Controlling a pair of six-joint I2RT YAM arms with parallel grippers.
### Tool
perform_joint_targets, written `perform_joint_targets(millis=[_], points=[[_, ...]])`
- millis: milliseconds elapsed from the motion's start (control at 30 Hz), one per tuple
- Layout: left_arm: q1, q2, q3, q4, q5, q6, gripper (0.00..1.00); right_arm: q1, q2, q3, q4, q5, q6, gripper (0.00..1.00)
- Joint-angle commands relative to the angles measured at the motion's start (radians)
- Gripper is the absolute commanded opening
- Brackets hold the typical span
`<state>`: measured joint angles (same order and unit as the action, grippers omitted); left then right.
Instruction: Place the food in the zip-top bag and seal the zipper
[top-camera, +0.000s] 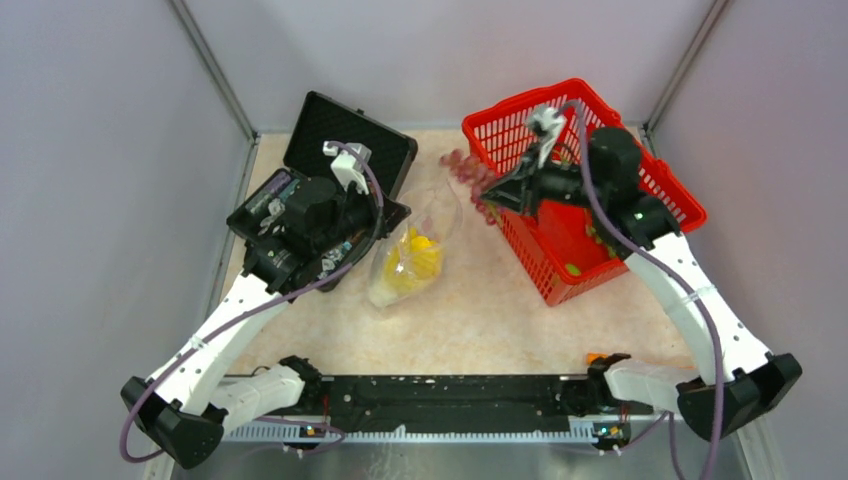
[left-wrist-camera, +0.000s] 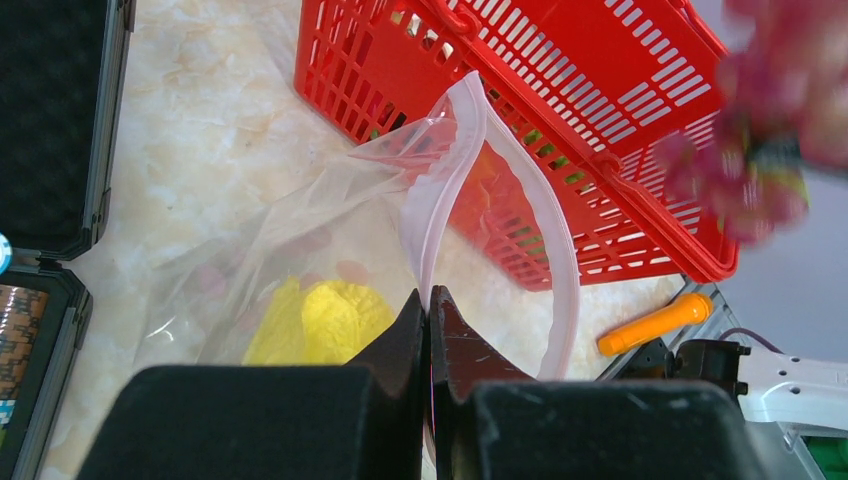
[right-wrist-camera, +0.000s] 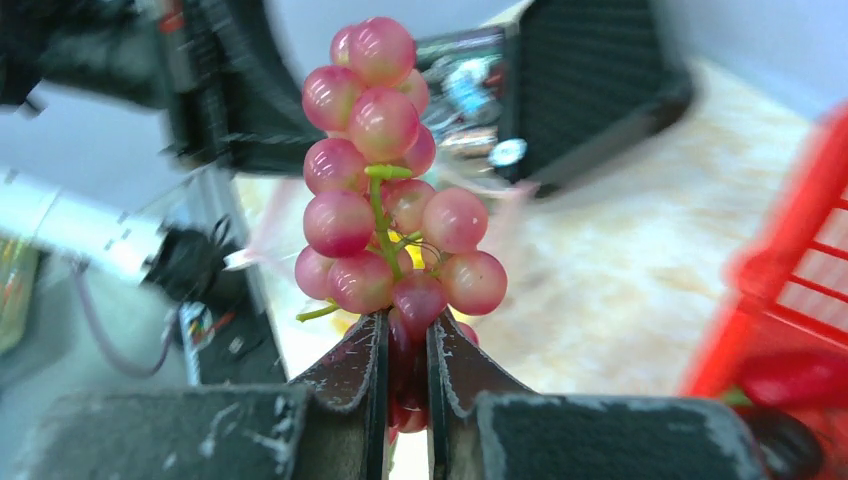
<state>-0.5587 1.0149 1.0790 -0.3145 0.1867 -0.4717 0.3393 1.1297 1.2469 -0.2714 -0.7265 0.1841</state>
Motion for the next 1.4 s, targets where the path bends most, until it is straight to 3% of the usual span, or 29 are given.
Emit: perform_joint_targets(millis=[0,100,233,300,367,600,833,1133,1367], points=[[0.002,-0.002,0.018,0.053,0.012,0.011,0.0,0.226,0.069,0.189,-0.366,0.1,-0.287,0.0],[0.003,-0.004,0.011,0.052,0.013,0.009,0.0,0.314,0.105,0.235,-0.486,0.268,-0.339,0.0],[0.003,-0.001,0.012,0.054,0.015,0.008,0.0,0.357,0.099,0.222,-0.43,0.379,-0.323,0.0],[0.002,-0.001,0.011,0.062,0.02,0.008,0.0,0.361,0.104,0.219,-0.393,0.348,-0.314,0.0],[0.003,-0.002,0.016,0.059,0.019,0.01,0.0,0.373,0.144,0.265,-0.478,0.317,-0.33,0.0],[0.0,0.024,0.027,0.068,0.081,0.009,0.0,0.449,0.312,0.409,-0.678,0.572,-0.325,0.0],[-0.058,0.079,0.068,0.009,0.069,0.078,0.0,0.48,0.406,0.543,-0.785,0.705,-0.271,0.0],[-0.173,0.119,0.076,0.003,-0.047,0.142,0.0,0.48,0.421,0.609,-0.75,0.69,-0.155,0.02],[-0.22,0.132,0.085,0.011,-0.05,0.16,0.0,0.479,0.454,0.646,-0.714,0.638,-0.096,0.02]])
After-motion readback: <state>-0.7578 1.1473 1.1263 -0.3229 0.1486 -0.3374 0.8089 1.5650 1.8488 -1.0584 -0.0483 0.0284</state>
